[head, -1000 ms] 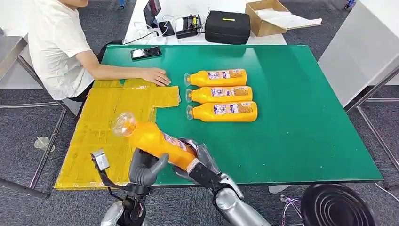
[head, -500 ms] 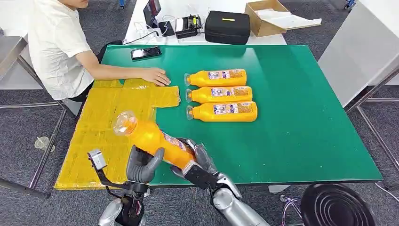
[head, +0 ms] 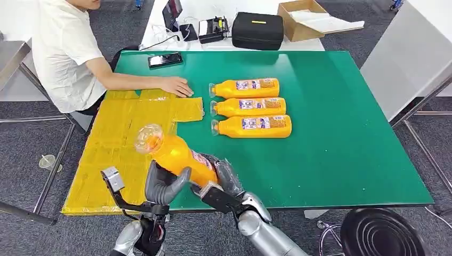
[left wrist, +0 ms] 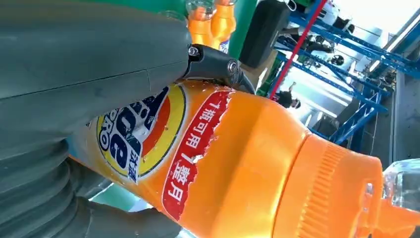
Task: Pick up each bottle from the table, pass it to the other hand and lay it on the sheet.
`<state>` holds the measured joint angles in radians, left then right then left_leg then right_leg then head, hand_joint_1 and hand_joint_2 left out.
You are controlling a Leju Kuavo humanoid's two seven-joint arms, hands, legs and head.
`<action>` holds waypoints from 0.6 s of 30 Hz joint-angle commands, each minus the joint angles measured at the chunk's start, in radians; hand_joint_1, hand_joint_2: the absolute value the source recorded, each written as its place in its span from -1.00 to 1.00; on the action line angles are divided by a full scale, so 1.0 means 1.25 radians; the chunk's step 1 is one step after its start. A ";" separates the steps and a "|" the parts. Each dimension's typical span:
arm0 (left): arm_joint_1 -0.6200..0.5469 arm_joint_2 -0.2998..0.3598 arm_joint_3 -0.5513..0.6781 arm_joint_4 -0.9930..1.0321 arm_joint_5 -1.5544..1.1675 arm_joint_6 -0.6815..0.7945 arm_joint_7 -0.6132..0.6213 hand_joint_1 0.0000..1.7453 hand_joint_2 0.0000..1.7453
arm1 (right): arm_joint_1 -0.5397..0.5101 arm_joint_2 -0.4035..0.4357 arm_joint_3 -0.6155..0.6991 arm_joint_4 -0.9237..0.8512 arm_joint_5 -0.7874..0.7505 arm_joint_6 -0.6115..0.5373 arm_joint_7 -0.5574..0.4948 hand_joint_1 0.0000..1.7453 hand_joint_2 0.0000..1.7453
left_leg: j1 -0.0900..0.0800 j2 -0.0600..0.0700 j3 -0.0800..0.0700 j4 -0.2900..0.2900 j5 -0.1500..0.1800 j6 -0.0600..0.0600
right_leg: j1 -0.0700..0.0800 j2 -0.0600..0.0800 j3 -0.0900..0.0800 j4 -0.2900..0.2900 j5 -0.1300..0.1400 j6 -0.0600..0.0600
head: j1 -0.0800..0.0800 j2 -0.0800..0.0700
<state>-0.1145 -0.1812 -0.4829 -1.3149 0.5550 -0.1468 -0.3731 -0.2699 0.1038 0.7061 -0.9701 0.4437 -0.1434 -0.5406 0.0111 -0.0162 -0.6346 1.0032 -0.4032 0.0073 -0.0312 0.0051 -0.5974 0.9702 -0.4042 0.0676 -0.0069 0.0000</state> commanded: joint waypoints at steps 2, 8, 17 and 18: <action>-0.037 -0.004 -0.004 0.010 0.035 -0.033 0.014 1.00 1.00 | -0.046 -0.001 0.062 0.075 -0.003 0.027 -0.010 -0.84 1.00 | 0.001 0.001 0.004 0.001 -0.002 0.000 | 0.001 0.000 0.004 0.000 -0.002 -0.003 | 0.000 0.000; -0.034 -0.015 0.011 -0.010 0.058 -0.018 0.012 1.00 1.00 | -0.048 0.010 0.054 0.103 -0.014 0.026 -0.007 -1.00 1.00 | 0.001 0.001 0.003 0.001 -0.002 0.000 | 0.001 0.000 0.003 0.000 -0.001 -0.003 | 0.000 0.000; -0.012 0.000 0.042 -0.081 0.002 0.058 -0.022 1.00 1.00 | -0.021 0.006 -0.011 0.164 0.004 -0.115 -0.012 -1.00 1.00 | 0.001 0.000 0.004 0.000 -0.002 0.000 | 0.001 -0.001 0.004 -0.001 -0.002 -0.003 | 0.000 0.000; -0.010 0.004 0.043 -0.084 -0.014 0.069 -0.027 1.00 1.00 | -0.015 0.004 -0.028 0.166 -0.004 -0.124 -0.014 -1.00 1.00 | 0.000 0.000 0.003 0.000 -0.001 0.000 | 0.001 -0.001 0.004 -0.001 -0.001 -0.002 | 0.000 0.000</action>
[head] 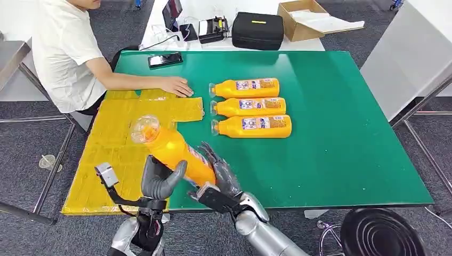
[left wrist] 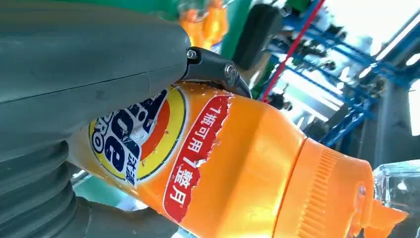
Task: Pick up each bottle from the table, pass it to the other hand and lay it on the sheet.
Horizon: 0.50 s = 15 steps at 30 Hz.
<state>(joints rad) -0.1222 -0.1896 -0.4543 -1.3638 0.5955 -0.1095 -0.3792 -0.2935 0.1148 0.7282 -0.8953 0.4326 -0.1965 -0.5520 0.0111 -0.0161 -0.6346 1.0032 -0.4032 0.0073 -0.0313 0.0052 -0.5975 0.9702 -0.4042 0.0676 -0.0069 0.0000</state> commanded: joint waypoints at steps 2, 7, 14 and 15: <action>0.004 0.024 0.020 -0.048 -0.138 0.099 -0.051 1.00 1.00 | 0.025 -0.016 -0.088 0.104 0.009 -0.133 -0.010 -1.00 1.00 | 0.000 0.000 0.004 -0.001 -0.001 0.000 | 0.001 -0.001 0.005 -0.001 -0.002 -0.003 | 0.000 0.000; 0.017 0.041 0.049 -0.049 -0.274 0.200 -0.094 1.00 1.00 | 0.075 -0.036 -0.183 0.059 0.010 -0.191 -0.014 -1.00 1.00 | 0.000 -0.001 0.005 -0.001 -0.002 0.000 | 0.001 -0.002 0.006 -0.001 -0.002 -0.003 | 0.000 0.000; 0.017 0.060 0.067 -0.035 -0.597 0.449 -0.135 1.00 1.00 | 0.128 -0.030 -0.287 -0.028 0.030 -0.248 -0.042 -1.00 1.00 | 0.001 0.000 0.005 0.000 -0.002 0.000 | 0.001 -0.001 0.005 0.000 -0.002 -0.004 | 0.000 0.000; 0.013 0.061 0.074 -0.021 -0.634 0.479 -0.130 1.00 1.00 | 0.133 -0.031 -0.300 -0.042 0.031 -0.251 -0.038 -1.00 1.00 | 0.000 0.000 0.003 0.000 -0.001 0.000 | 0.001 -0.002 0.004 0.000 -0.002 -0.003 | 0.000 0.000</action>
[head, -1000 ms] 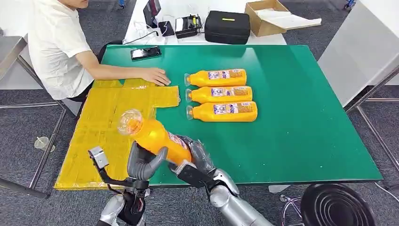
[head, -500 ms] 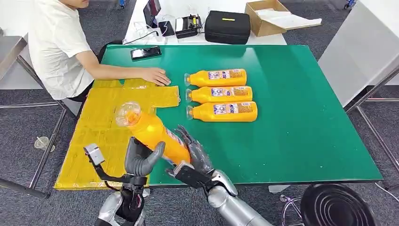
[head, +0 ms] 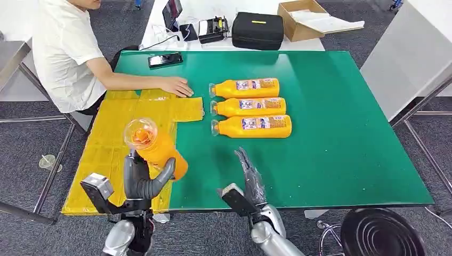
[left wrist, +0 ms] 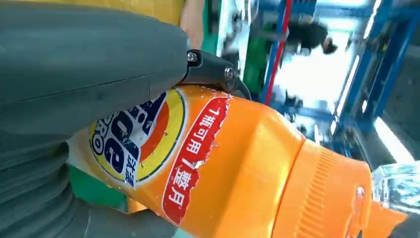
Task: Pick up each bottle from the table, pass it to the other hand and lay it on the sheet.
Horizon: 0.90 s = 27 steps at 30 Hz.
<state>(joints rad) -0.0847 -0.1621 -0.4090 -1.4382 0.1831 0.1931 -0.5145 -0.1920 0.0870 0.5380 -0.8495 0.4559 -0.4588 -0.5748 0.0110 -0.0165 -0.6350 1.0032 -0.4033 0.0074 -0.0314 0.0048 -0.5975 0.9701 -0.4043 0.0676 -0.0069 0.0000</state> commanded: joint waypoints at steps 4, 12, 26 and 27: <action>-0.034 0.040 0.037 0.089 -0.419 0.307 -0.006 1.00 1.00 | 0.048 -0.002 -0.173 -0.095 0.011 -0.038 -0.019 -1.00 1.00 | 0.000 0.000 0.003 -0.001 -0.001 0.000 | 0.001 -0.001 0.003 -0.001 -0.001 -0.002 | 0.000 0.000; -0.142 0.067 0.010 0.326 -0.756 0.337 0.151 1.00 1.00 | 0.019 0.030 -0.181 -0.068 0.021 -0.013 -0.043 -1.00 1.00 | 0.000 0.000 0.004 -0.001 0.000 0.000 | 0.001 -0.001 0.004 -0.001 -0.001 -0.003 | 0.000 0.000; -0.192 0.079 0.002 0.416 -0.917 0.332 0.233 1.00 1.00 | 0.018 0.041 -0.183 -0.061 0.021 0.004 -0.050 -1.00 1.00 | 0.000 0.001 0.002 0.000 0.000 0.000 | 0.001 0.000 0.002 0.000 0.000 -0.002 | 0.000 0.000; -0.204 0.085 -0.004 0.436 -0.960 0.332 0.257 1.00 1.00 | 0.018 0.043 -0.184 -0.058 0.019 0.009 -0.050 -1.00 1.00 | 0.001 0.001 0.004 0.000 -0.001 0.000 | 0.001 -0.001 0.004 0.000 -0.001 -0.003 | 0.000 0.000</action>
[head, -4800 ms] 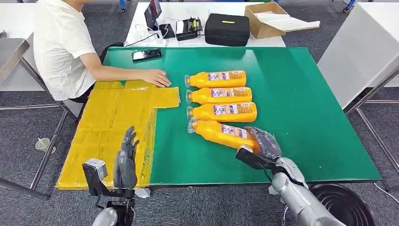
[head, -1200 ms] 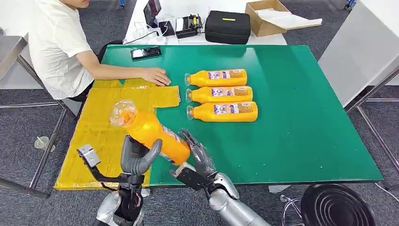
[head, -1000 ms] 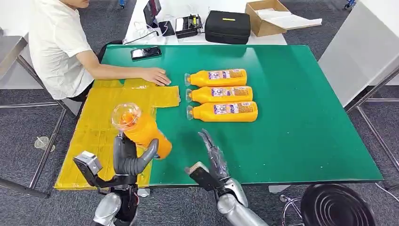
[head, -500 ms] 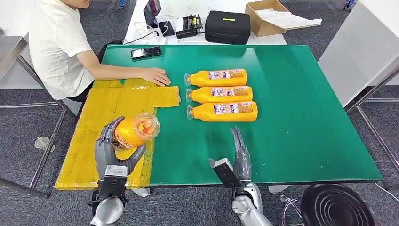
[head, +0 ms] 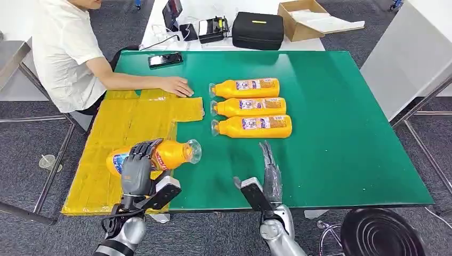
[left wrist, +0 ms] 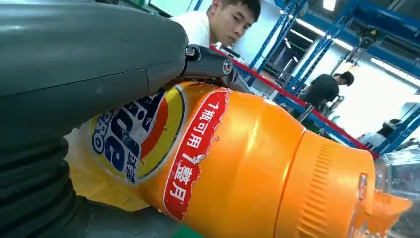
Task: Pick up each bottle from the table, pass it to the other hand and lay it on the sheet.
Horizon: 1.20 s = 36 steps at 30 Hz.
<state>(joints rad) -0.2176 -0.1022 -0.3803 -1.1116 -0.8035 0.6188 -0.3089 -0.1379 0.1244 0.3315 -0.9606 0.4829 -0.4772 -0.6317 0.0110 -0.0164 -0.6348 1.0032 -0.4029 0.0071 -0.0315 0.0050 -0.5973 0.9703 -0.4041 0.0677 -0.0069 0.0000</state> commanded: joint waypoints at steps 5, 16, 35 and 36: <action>-0.133 0.040 -0.017 0.242 -0.186 -0.067 0.108 1.00 1.00 | -0.030 0.020 -0.026 0.049 -0.010 0.032 -0.010 -1.00 1.00 | 0.001 0.001 0.004 0.000 -0.001 0.000 | 0.002 0.000 0.004 0.000 -0.001 -0.004 | 0.000 0.000; -0.181 0.040 -0.023 0.327 -0.185 -0.205 0.130 -1.00 1.00 | -0.041 0.024 -0.033 0.056 -0.011 0.051 -0.016 -1.00 1.00 | 0.001 0.001 0.003 0.000 -0.001 0.000 | 0.001 0.000 0.003 0.000 -0.001 -0.003 | 0.000 0.000; -0.191 0.039 -0.034 0.335 -0.171 -0.248 0.113 -1.00 1.00 | -0.046 0.026 -0.034 0.068 -0.013 0.053 -0.023 -1.00 1.00 | 0.001 0.002 0.005 0.000 -0.001 0.000 | 0.001 0.000 0.005 0.000 -0.001 -0.003 | 0.000 0.000; -0.191 0.039 -0.034 0.335 -0.171 -0.248 0.113 -1.00 1.00 | -0.046 0.026 -0.034 0.068 -0.013 0.053 -0.023 -1.00 1.00 | 0.001 0.001 0.004 0.000 -0.001 0.000 | 0.001 0.000 0.005 0.000 -0.001 -0.003 | 0.000 0.000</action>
<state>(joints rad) -0.4261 -0.0698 -0.3925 -0.7698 -1.0170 0.3208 -0.1675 -0.1583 0.1568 0.3014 -0.9331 0.4669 -0.4120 -0.6577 0.0111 -0.0172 -0.6337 1.0032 -0.4019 0.0075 -0.0313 0.0045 -0.5954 0.9705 -0.4039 0.0677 -0.0069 0.0000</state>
